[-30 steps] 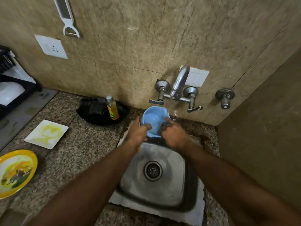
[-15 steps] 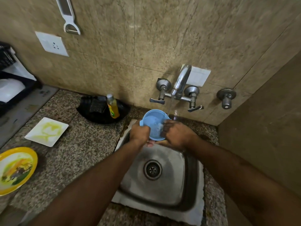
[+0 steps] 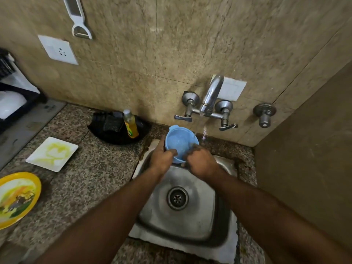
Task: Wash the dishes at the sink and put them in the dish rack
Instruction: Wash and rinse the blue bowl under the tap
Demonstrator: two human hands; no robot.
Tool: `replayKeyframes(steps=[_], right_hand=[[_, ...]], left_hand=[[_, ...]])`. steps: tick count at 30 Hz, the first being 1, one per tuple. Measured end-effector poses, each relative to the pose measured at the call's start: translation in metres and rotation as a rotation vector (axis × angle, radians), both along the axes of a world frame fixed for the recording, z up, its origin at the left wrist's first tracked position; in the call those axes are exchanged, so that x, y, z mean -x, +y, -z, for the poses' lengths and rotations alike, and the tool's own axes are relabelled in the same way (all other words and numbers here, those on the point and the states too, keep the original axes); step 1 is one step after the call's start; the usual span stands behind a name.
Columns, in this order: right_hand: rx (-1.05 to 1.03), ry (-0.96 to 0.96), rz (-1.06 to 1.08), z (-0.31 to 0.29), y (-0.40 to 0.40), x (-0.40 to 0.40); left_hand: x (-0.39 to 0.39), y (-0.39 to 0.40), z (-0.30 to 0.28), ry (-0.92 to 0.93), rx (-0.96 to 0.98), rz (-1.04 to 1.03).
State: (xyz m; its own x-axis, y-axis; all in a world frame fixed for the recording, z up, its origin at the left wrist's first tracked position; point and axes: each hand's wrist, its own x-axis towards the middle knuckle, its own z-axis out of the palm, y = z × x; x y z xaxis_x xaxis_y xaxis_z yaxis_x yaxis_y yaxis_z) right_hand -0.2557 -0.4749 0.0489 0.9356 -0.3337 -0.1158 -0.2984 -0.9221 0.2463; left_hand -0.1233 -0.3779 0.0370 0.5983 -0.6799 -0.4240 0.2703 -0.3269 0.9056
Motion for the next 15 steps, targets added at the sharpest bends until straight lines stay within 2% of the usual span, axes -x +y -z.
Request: replayKeyframes(steps=[2,5,8,12,15], right_hand=[[-0.138,-0.068,0.124,0.004,0.016,-0.003],[-0.131,-0.113,0.197,-0.006,0.030,-0.006],[-0.158,-0.079,0.258,-0.013,0.039,-0.015],[-0.453,-0.099,0.373,-0.015,0.040,-0.029],[-0.583,-0.051,0.332,-0.023,0.037,-0.035]], left_hand=[[0.010,-0.004,0.009,0.042,0.075,-0.120],[0.011,-0.007,0.011,0.006,0.080,-0.214],[0.009,-0.006,0.012,0.067,0.083,-0.170],[0.008,-0.005,0.010,0.212,0.087,-0.039],[0.002,-0.002,0.014,0.238,0.104,-0.016]])
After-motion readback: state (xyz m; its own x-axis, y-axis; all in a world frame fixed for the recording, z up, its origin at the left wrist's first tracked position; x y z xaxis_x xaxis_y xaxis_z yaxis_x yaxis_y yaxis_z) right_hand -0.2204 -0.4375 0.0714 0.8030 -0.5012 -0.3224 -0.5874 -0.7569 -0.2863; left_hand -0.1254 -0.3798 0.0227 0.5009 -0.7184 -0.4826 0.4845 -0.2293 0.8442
